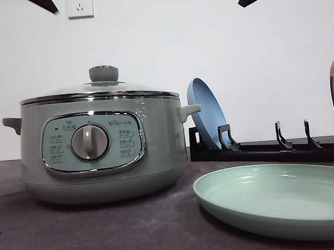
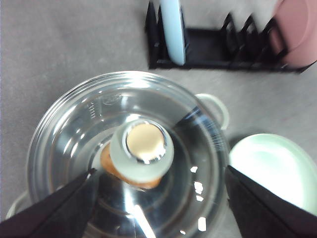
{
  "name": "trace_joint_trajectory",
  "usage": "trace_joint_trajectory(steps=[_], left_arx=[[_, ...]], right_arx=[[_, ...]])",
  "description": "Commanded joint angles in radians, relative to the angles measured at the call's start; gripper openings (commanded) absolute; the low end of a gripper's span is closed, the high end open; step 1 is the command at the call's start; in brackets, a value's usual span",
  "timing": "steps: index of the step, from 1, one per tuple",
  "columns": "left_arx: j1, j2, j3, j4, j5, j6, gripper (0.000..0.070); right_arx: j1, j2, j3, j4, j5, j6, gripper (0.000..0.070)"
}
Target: Transfer potato from steamer to green plate
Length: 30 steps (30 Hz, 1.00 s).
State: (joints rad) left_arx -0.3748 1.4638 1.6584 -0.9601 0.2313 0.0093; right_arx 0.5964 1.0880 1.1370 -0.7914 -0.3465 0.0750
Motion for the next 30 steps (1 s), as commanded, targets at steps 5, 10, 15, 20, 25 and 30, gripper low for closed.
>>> trace_joint_trajectory(steps=[5,10,15,20,25,30], left_arx=[[-0.044,0.121,0.048,0.011,-0.068,0.042,0.0511],[-0.064,0.191,0.048,0.018,-0.092,0.06,0.0509],[-0.079,0.24,0.048,0.036,-0.135,0.066,0.0509],[-0.084,0.268,0.048,0.059,-0.137,0.066,0.0508],[-0.089,0.273,0.048,0.068,-0.139,0.066,0.0485],[-0.092,0.276,0.048,0.06,-0.163,0.065,0.046]], right_arx=[[0.009,0.009,0.015,0.004,0.007,-0.013,0.0399],[0.009,0.009,0.015,0.004,0.007,-0.016,0.0399],[0.009,0.009,0.015,0.004,0.007,-0.015,0.0398],[0.009,0.009,0.015,0.003,0.007,-0.015,0.0399],[0.009,0.009,0.015,0.003,0.007,-0.015,0.0399],[0.009,0.009,0.015,0.004,0.007,-0.016,0.0399]])
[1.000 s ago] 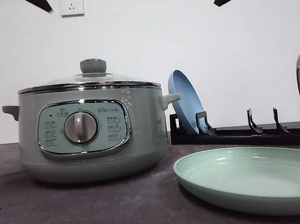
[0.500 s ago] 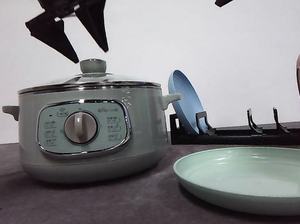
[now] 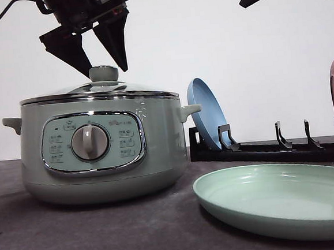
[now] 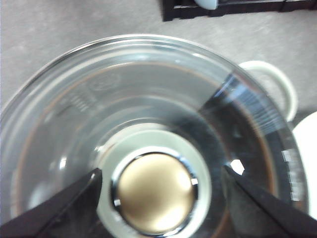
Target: Transfer potato from steamer to green plate
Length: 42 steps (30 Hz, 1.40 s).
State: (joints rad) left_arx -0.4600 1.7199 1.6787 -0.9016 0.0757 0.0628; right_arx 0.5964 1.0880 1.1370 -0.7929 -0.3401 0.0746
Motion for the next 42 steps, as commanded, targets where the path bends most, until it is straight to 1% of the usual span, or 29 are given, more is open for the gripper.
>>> trace_joint_trajectory(steps=[1,9,11,14,18,25,29,30,31,42], left_arx=[[-0.009,0.023,0.027,0.002,-0.01,0.012,0.046],[-0.013,0.034,0.027,0.001,-0.01,0.012,0.0456],[-0.012,0.034,0.027,-0.001,-0.018,0.011,0.0443],[-0.012,0.034,0.028,-0.005,-0.033,0.012,0.038],[-0.012,0.034,0.027,-0.012,-0.033,0.011,0.0371],[-0.012,0.034,0.027,-0.012,-0.033,0.006,0.0224],[-0.012,0.034,0.027,-0.021,-0.033,0.004,0.0053],[-0.012,0.034,0.027,-0.023,-0.033,0.004,0.0019],[-0.012,0.034,0.027,-0.025,-0.033,0.004,0.0],[-0.007,-0.005,0.033,-0.009,-0.033,0.004,0.0002]], right_arx=[[0.009,0.009,0.015,0.006,0.001,-0.015,0.0399],[0.009,0.009,0.015,0.006,0.001,-0.015,0.0399],[0.009,0.009,0.015,0.006,0.001,-0.015,0.0399],[0.009,0.009,0.015,0.006,0.001,-0.015,0.0399],[0.009,0.009,0.015,0.006,0.001,-0.015,0.0398],[0.009,0.009,0.015,0.006,0.001,-0.015,0.0399],[0.009,0.009,0.015,0.006,0.001,-0.015,0.0399],[0.009,0.009,0.015,0.007,0.001,-0.015,0.0399],[0.009,0.009,0.015,0.007,0.002,-0.015,0.0399],[0.008,0.009,0.015,0.009,0.008,-0.015,0.0399]])
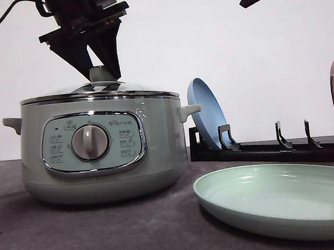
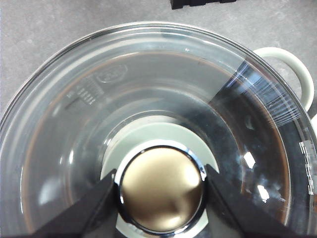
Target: Transfer potato from steamer to green plate
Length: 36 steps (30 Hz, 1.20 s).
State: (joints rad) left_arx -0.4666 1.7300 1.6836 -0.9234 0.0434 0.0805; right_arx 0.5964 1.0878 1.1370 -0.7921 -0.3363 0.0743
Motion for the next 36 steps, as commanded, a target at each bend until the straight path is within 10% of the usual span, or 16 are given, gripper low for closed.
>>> trace_joint_trajectory(steps=[1,36], left_arx=[[0.001,-0.026,0.029,0.017,-0.001,-0.014,0.0002],[0.379,-0.353,0.028,-0.08,-0.074,-0.016,0.0002]], right_arx=[[0.008,0.01,0.015,0.008,0.004,-0.015,0.0399],[0.01,0.046,0.027,0.08,-0.003,0.028,0.0438]])
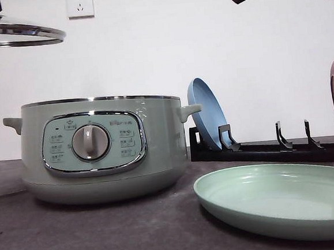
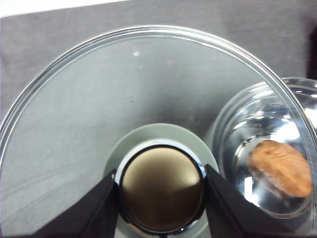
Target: Transfer potato from steamer to green plate
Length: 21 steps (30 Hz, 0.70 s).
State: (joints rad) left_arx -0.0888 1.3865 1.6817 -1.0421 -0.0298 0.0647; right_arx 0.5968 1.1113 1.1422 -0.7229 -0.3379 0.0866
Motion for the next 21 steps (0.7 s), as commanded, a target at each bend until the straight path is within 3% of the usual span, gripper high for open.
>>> trace_joint_trajectory(steps=[1,21], left_arx=[[0.004,-0.01,0.03,0.038,-0.001,0.0,0.0002],[0.029,-0.01,0.03,0.013,-0.001,-0.002,0.0002]], right_arx=[[0.01,0.04,0.035,0.012,-0.002,0.015,0.0445],[0.074,0.774,0.726,0.014,0.006,-0.048,0.0489]])
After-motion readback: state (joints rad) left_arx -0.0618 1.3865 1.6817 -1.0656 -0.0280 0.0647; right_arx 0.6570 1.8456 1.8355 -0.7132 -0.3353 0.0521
